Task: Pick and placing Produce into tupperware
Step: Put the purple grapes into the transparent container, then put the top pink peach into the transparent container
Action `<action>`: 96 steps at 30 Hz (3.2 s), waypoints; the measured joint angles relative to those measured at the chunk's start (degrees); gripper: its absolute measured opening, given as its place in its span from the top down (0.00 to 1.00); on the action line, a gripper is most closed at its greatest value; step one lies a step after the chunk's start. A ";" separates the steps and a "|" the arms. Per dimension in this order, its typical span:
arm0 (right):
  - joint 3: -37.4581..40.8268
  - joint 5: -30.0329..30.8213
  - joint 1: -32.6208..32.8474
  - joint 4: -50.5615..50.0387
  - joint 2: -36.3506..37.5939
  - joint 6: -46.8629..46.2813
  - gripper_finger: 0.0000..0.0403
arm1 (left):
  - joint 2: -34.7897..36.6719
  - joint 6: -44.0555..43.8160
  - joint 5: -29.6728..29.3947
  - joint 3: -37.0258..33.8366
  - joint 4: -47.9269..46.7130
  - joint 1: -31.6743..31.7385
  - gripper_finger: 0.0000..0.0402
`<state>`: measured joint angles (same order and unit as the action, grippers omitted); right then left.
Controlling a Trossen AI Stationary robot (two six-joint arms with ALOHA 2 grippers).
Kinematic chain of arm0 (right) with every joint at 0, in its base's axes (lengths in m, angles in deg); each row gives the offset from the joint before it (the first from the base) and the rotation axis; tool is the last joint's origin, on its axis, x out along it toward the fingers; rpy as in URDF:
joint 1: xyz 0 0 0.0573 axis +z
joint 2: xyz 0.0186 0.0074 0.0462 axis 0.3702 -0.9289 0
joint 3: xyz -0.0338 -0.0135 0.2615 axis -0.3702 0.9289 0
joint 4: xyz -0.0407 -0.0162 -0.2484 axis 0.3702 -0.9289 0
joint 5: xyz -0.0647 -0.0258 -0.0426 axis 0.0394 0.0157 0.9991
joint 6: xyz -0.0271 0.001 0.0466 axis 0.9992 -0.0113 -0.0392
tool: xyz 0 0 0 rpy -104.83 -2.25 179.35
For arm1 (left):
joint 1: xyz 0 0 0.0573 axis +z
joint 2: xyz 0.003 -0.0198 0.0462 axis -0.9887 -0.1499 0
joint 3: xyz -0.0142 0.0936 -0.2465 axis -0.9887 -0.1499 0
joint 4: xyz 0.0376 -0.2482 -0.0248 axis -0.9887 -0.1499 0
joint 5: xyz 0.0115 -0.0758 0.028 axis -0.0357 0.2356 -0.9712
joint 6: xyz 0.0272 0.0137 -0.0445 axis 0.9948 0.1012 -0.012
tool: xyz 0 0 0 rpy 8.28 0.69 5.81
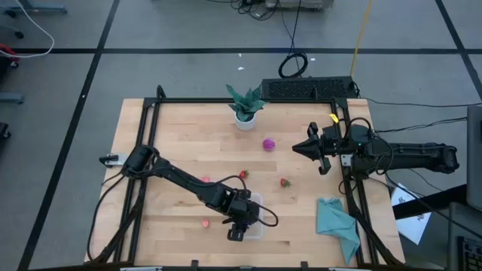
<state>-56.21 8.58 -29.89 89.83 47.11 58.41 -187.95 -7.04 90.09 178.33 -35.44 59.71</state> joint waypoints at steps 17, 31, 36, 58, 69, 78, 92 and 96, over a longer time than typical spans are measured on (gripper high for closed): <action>0.00 -0.02 0.00 0.00 0.00 0.00 0.96 | 0.00 -0.72 0.11 0.00 -0.08 0.04 0.40; 0.00 -0.02 0.00 0.02 0.00 0.00 0.96 | 0.00 -1.31 0.16 0.00 -0.08 0.04 0.40; 0.00 -0.02 0.00 0.02 0.00 -0.54 0.96 | 0.00 -1.52 0.17 0.00 -0.08 0.04 0.40; 0.00 -0.04 0.02 0.68 0.02 -0.61 0.96 | 0.02 -3.12 1.53 0.00 0.09 0.04 0.40; 0.00 -0.06 0.02 0.90 0.02 -0.61 0.96 | 0.02 -4.15 1.55 0.00 0.16 0.04 0.28; 0.00 -0.07 0.02 0.90 0.02 -0.61 0.96 | 0.04 -3.96 1.51 0.00 1.08 0.12 0.27; 0.00 -0.09 0.02 0.85 0.02 -0.63 0.96 | 0.07 0.12 -1.62 8.46 -15.63 0.24 0.32; 0.00 -0.09 0.02 0.85 0.02 -0.63 0.96 | 0.07 0.06 -4.47 10.97 -21.48 0.26 0.32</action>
<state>-56.21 8.49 -29.87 90.68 47.14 57.77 -187.89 -6.98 85.61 189.30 -56.93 59.97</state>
